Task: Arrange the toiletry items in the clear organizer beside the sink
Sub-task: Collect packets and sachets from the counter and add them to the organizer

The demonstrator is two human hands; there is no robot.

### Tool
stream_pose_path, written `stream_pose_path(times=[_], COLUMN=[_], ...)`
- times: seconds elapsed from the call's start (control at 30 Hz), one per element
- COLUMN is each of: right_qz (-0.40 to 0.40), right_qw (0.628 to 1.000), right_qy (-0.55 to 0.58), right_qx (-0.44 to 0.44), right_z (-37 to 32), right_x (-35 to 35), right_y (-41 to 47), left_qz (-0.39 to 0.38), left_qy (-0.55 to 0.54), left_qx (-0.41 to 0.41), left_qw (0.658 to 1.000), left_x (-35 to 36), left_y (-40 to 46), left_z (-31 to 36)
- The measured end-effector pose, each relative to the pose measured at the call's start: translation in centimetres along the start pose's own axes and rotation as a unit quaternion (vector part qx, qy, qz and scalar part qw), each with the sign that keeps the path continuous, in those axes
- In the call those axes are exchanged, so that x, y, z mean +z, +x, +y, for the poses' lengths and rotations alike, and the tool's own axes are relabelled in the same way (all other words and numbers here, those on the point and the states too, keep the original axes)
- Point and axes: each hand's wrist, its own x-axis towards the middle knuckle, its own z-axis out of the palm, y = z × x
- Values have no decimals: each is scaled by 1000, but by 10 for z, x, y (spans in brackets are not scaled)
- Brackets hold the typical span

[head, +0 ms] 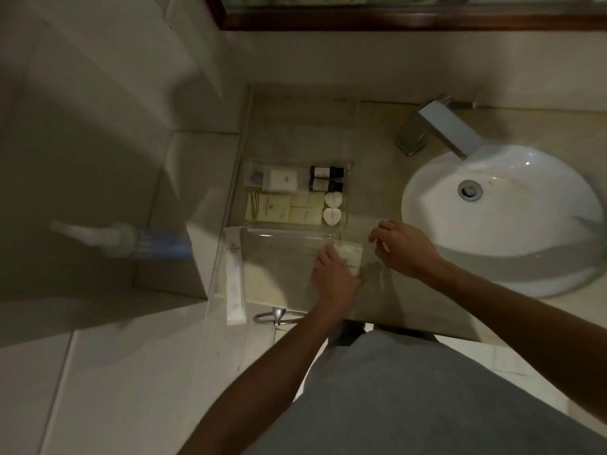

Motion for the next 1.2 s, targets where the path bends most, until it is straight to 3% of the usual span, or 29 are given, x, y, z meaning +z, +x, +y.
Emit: stream_pose_path(times=[0.13, 0.33, 0.43, 0.5, 0.63, 0.8, 0.9, 1.07, 1.2], right_qz=[6, 12, 11, 6, -7, -4, 9, 58, 81], right_qw=[1000, 999, 999, 999, 999, 999, 998, 996, 990], right_qy=[14, 27, 31, 34, 42, 51, 46, 1, -33], right_qx=[-7, -14, -6, 0, 5, 19, 29, 67, 112], right_z=[2, 8, 11, 12, 6, 2, 3, 31, 78], right_x=[2, 4, 2, 3, 7, 8, 2, -15, -34], right_y=[-5, -6, -3, -1, 4, 5, 1, -16, -52], left_qz=[18, 25, 117, 165, 105, 30, 46, 145, 118], left_qy=[-5, 43, -25, -13, 132, 183, 177, 171, 122], left_qx=[-30, 132, 161, 163, 139, 131, 136, 305, 393], left_qw=[999, 990, 980, 973, 976, 974, 974, 926, 904], left_x=[2, -13, -52, -88, -151, -168, -166, -133, -76], left_y=[0, -3, 18, 50, 109, 130, 120, 77, 50], left_z=[5, -14, -43, -69, -107, -117, -98, -8, 90])
